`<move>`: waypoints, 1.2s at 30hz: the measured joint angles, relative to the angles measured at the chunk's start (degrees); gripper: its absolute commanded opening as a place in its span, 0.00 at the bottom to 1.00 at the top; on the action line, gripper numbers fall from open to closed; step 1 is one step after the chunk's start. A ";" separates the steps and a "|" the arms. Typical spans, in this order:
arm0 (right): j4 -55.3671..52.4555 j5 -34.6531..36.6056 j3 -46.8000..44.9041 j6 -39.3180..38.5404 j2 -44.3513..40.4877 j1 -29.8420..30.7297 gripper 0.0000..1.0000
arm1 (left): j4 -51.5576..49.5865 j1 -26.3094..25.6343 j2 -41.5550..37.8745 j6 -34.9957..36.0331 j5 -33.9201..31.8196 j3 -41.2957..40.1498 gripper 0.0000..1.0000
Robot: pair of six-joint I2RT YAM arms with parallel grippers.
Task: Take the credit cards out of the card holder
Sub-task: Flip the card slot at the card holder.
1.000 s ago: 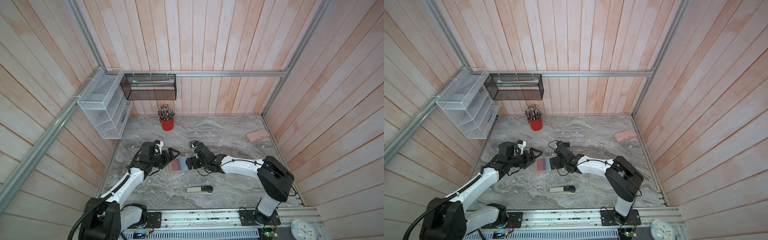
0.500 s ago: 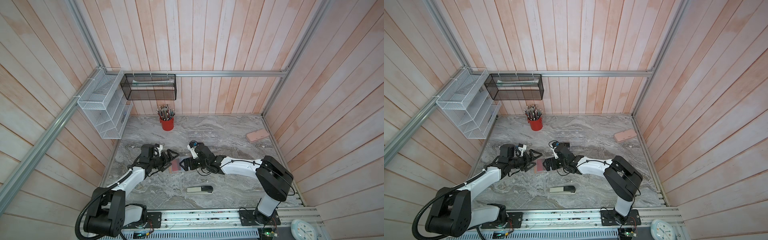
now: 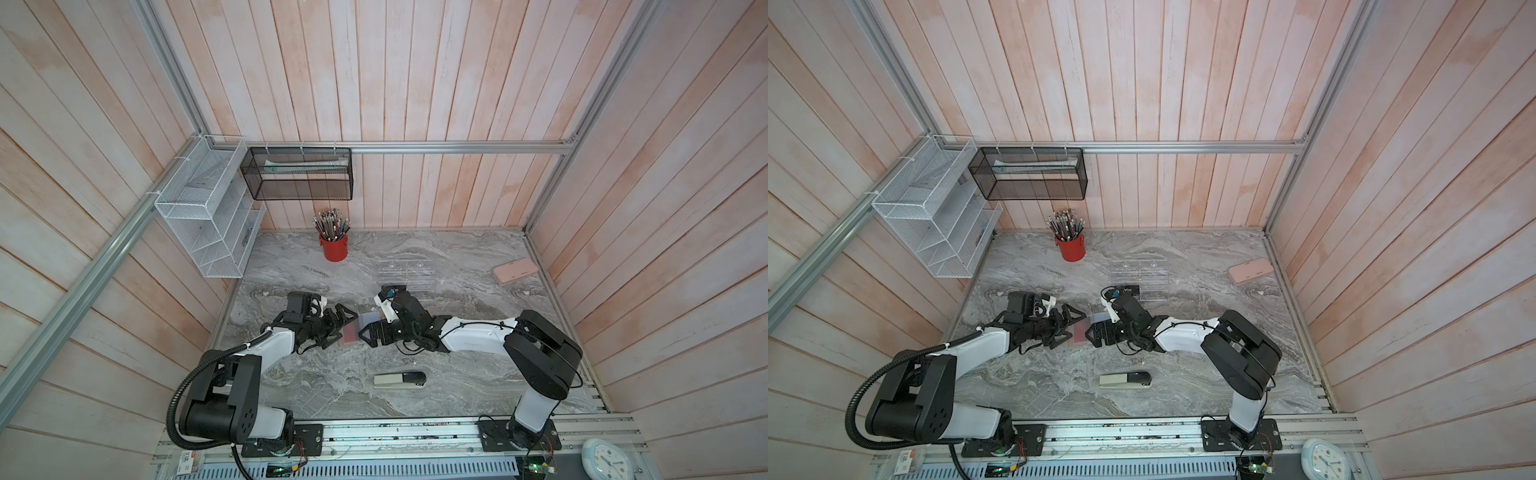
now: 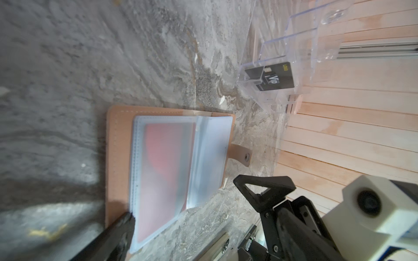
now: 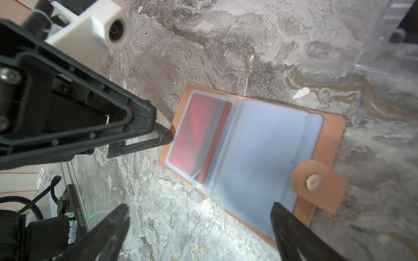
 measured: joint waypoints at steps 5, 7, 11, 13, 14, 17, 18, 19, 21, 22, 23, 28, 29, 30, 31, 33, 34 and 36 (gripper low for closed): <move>1.09 -1.33 -0.11 0.63 1.77 -0.63 0.98 | -0.70 0.00 0.70 1.49 -1.20 1.07 1.00; 1.42 -1.70 -0.11 0.85 2.25 -0.74 0.98 | -0.94 0.09 0.83 2.03 -1.51 1.62 1.00; 1.92 -2.21 -0.17 1.11 2.62 -1.07 0.98 | -1.05 0.22 1.07 2.69 -1.95 2.12 1.00; 2.45 -2.62 -0.57 1.49 2.69 -1.46 0.98 | -1.07 0.22 1.44 2.93 -2.36 2.16 1.00; 2.78 -2.78 -0.87 1.53 2.69 -1.66 0.98 | -1.07 0.22 1.62 3.02 -2.47 2.16 1.00; 3.39 -3.04 -1.20 1.73 2.69 -1.90 0.98 | -1.09 0.22 2.19 3.10 -2.47 2.16 1.00; 3.48 -3.08 -1.20 1.88 2.69 -1.95 0.98 | -1.07 0.22 2.27 3.10 -2.45 2.16 1.00; 3.54 -3.13 -1.25 1.95 2.69 -1.99 0.98 | -1.05 0.22 2.29 3.10 -2.45 2.16 1.00; 3.65 -3.15 -1.29 2.10 2.73 -1.99 0.98 | -1.05 0.22 2.29 3.10 -2.45 2.16 1.00; 3.74 -3.15 -1.29 2.12 2.78 -1.99 0.98 | -1.05 0.22 2.29 3.10 -2.45 2.16 1.00; 3.89 -3.17 -1.29 2.16 2.89 -1.99 0.98 | -1.05 0.22 2.29 3.08 -2.45 2.16 1.00; 4.61 -3.17 -1.36 2.38 3.13 -1.99 0.98 | -0.98 0.22 2.29 3.06 -2.38 2.16 1.00; 4.68 -3.17 -1.36 2.43 3.15 -1.99 0.98 | -0.96 0.22 2.29 3.02 -2.32 2.16 1.00; 4.72 -3.17 -1.36 2.49 3.15 -1.99 0.98 | -0.87 0.22 2.29 2.93 -2.19 2.16 1.00; 4.74 -3.19 -1.38 2.49 3.15 -2.03 0.98 | -0.76 0.22 2.29 2.82 -2.08 2.16 1.00; 4.87 -3.23 -1.38 2.51 3.21 -2.03 0.98 | -0.52 0.22 2.29 2.64 -1.68 2.16 1.00; 4.96 -3.28 -1.38 2.51 3.28 -2.03 0.98 | -0.39 0.22 2.29 2.62 -1.42 2.16 1.00; 5.01 -3.34 -1.38 2.51 3.30 -2.08 0.98 | -0.28 0.22 2.29 2.60 -1.14 2.16 1.00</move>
